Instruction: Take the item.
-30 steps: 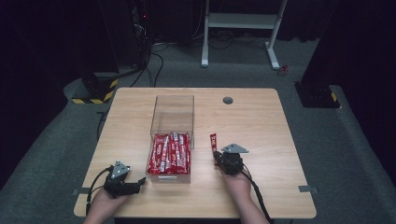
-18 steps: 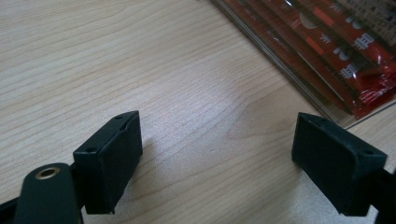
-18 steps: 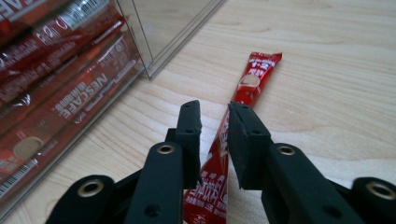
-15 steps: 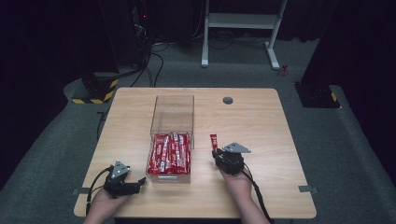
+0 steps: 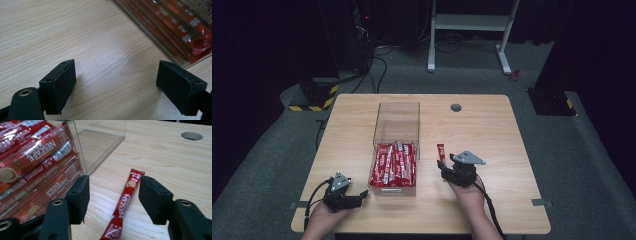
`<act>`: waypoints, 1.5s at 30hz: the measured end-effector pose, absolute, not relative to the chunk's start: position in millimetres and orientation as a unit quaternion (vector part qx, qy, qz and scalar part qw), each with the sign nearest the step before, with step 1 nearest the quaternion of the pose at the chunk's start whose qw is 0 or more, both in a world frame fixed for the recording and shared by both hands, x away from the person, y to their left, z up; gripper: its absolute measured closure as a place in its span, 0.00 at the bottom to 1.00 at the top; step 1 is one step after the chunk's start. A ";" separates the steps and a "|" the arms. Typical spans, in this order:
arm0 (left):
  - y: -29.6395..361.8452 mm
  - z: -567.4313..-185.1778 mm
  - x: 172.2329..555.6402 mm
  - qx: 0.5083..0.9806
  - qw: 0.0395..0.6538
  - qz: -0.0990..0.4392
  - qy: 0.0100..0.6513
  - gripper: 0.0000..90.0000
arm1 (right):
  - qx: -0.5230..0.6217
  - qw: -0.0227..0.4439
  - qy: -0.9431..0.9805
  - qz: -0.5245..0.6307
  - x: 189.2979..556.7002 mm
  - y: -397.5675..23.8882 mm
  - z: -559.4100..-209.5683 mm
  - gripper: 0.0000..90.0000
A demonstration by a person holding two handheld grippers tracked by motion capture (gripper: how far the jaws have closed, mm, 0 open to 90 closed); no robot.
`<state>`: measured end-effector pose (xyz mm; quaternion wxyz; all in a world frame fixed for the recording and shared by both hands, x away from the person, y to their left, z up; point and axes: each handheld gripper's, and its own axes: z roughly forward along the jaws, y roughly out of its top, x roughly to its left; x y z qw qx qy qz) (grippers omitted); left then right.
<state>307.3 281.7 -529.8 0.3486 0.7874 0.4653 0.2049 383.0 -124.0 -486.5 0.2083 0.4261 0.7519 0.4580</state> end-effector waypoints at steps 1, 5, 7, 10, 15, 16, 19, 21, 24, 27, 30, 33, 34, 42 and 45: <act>281.7 -529.8 307.3 0.787 0.348 0.205 0.465 0.18 | 0.425 0.210 0.751 0.459 382.5 -124.9 -485.5 0.45; 281.7 -529.8 307.3 0.788 0.348 0.205 0.465 0.18 | 0.422 0.224 0.750 0.457 379.0 -128.7 -480.8 0.43; 281.7 -529.8 307.3 0.787 0.348 0.205 0.465 0.18 | 0.421 0.228 0.751 0.455 377.9 -130.5 -479.4 0.42; 281.7 -529.8 307.3 0.787 0.348 0.205 0.465 0.18 | 0.421 0.236 0.751 0.450 377.3 -137.0 -477.9 0.41; 282.0 -529.7 307.3 0.789 0.347 0.205 0.464 0.18 | 0.434 0.238 0.748 0.442 375.4 -151.9 -481.9 0.40; 281.9 -529.7 307.3 0.789 0.347 0.205 0.464 0.18 | 0.435 0.242 0.749 0.438 375.1 -155.0 -483.0 0.40; 282.0 -529.7 307.3 0.789 0.347 0.205 0.464 0.18 | 0.443 0.242 0.749 0.429 374.1 -164.9 -486.4 0.39; 282.0 -529.6 307.3 0.789 0.347 0.204 0.464 0.18 | 0.449 0.242 0.749 0.423 373.0 -171.3 -488.4 0.38; 282.0 -529.7 307.4 0.789 0.348 0.205 0.464 0.18 | 0.454 0.248 0.751 0.410 370.8 -184.3 -492.8 0.38; 282.0 -529.7 307.4 0.789 0.347 0.205 0.464 0.18 | 0.463 0.246 0.753 0.398 368.4 -196.7 -498.1 0.37; 282.1 -529.7 307.4 0.789 0.347 0.206 0.464 0.18 | 0.475 0.244 0.754 0.383 365.0 -208.0 -504.5 0.36; 282.0 -529.7 307.4 0.789 0.347 0.205 0.464 0.18 | 0.483 0.245 0.754 0.372 362.0 -218.4 -510.0 0.36; 282.1 -529.7 307.4 0.789 0.347 0.206 0.464 0.18 | 0.485 0.245 0.754 0.369 361.0 -221.3 -511.5 0.36; 282.0 -529.8 307.4 0.789 0.348 0.205 0.464 0.18 | 0.504 0.244 0.754 0.343 352.9 -243.3 -520.9 0.35; 282.0 -529.8 307.4 0.789 0.347 0.205 0.464 0.18 | 0.510 0.244 0.753 0.337 349.7 -248.4 -521.7 0.35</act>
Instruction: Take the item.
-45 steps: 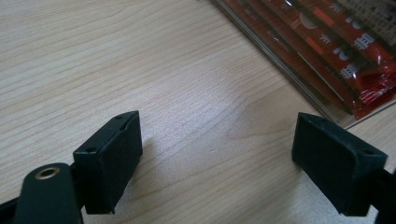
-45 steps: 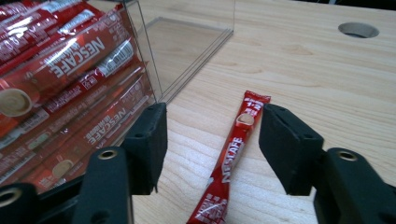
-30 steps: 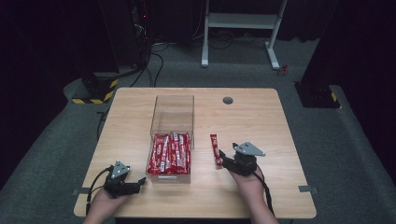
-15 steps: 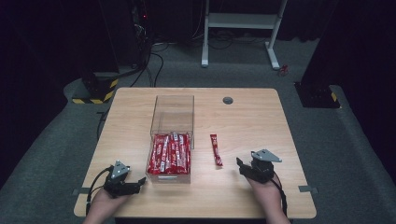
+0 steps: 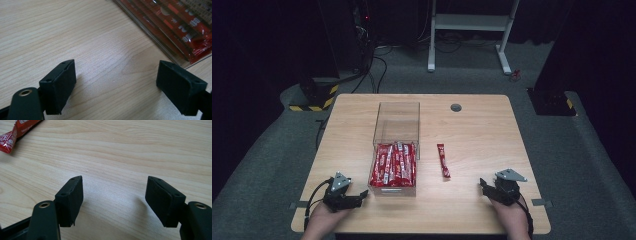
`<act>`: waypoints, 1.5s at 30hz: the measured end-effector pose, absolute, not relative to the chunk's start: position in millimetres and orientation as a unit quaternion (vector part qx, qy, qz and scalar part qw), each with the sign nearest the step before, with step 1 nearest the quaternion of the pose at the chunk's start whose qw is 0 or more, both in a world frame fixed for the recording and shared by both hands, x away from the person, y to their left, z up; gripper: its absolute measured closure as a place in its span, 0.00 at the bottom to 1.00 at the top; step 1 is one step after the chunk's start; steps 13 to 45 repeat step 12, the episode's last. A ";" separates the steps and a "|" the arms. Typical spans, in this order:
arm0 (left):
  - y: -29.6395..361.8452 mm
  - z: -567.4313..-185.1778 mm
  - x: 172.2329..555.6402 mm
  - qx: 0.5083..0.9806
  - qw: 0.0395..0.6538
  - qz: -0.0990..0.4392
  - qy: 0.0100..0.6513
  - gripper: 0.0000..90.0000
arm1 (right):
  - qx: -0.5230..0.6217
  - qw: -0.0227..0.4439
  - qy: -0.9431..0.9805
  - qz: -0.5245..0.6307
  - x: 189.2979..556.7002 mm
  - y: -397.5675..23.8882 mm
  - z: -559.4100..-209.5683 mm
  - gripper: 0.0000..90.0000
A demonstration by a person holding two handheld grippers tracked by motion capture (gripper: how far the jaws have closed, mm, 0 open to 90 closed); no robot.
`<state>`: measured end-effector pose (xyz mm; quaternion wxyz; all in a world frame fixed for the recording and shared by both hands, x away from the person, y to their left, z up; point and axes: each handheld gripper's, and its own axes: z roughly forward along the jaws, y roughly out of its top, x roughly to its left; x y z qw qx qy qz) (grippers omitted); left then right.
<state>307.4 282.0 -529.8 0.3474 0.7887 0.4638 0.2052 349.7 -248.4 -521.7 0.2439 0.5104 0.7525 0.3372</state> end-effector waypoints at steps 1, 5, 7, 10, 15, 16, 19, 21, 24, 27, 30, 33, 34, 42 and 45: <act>282.0 -529.8 307.3 0.789 0.348 0.205 0.464 0.18 | 0.512 0.246 0.751 0.337 348.4 -249.5 -521.7 0.35; 281.9 -529.7 307.3 0.789 0.347 0.205 0.464 0.18 | 0.515 0.234 0.761 0.317 347.8 -248.8 -523.2 0.29; 281.9 -529.7 307.3 0.789 0.347 0.205 0.464 0.18 | 0.518 0.233 0.760 0.316 348.7 -248.2 -523.6 0.27; 282.0 -529.7 307.3 0.789 0.346 0.206 0.463 0.18 | 0.518 0.224 0.762 0.317 350.9 -246.9 -524.0 0.21; 281.7 -529.9 307.3 0.788 0.348 0.206 0.464 0.18 | 0.522 0.224 0.761 0.315 351.6 -245.3 -524.0 0.20; 281.7 -529.9 307.3 0.788 0.348 0.206 0.464 0.18 | 0.522 0.224 0.761 0.315 351.6 -245.3 -524.0 0.20; 281.7 -529.9 307.3 0.788 0.348 0.206 0.464 0.18 | 0.522 0.224 0.761 0.315 351.6 -245.3 -524.0 0.20; 281.7 -529.9 307.3 0.788 0.348 0.206 0.464 0.18 | 0.522 0.224 0.761 0.315 351.6 -245.3 -524.0 0.20; 281.7 -529.9 307.3 0.788 0.348 0.206 0.464 0.18 | 0.522 0.224 0.761 0.315 351.6 -245.3 -524.0 0.20; 281.7 -529.9 307.3 0.788 0.348 0.206 0.464 0.18 | 0.522 0.224 0.761 0.315 351.6 -245.3 -524.0 0.20; 281.7 -529.9 307.3 0.788 0.348 0.206 0.464 0.18 | 0.522 0.224 0.761 0.315 351.6 -245.3 -524.0 0.20; 281.7 -529.9 307.3 0.788 0.348 0.206 0.464 0.18 | 0.522 0.224 0.761 0.315 351.6 -245.3 -524.0 0.20; 281.7 -529.9 307.3 0.788 0.348 0.206 0.464 0.18 | 0.522 0.224 0.761 0.315 351.6 -245.3 -524.0 0.20; 281.7 -529.9 307.3 0.788 0.348 0.206 0.464 0.18 | 0.522 0.224 0.761 0.315 351.6 -245.3 -524.0 0.20; 281.7 -529.9 307.3 0.788 0.348 0.206 0.464 0.18 | 0.522 0.224 0.761 0.315 351.6 -245.3 -524.0 0.20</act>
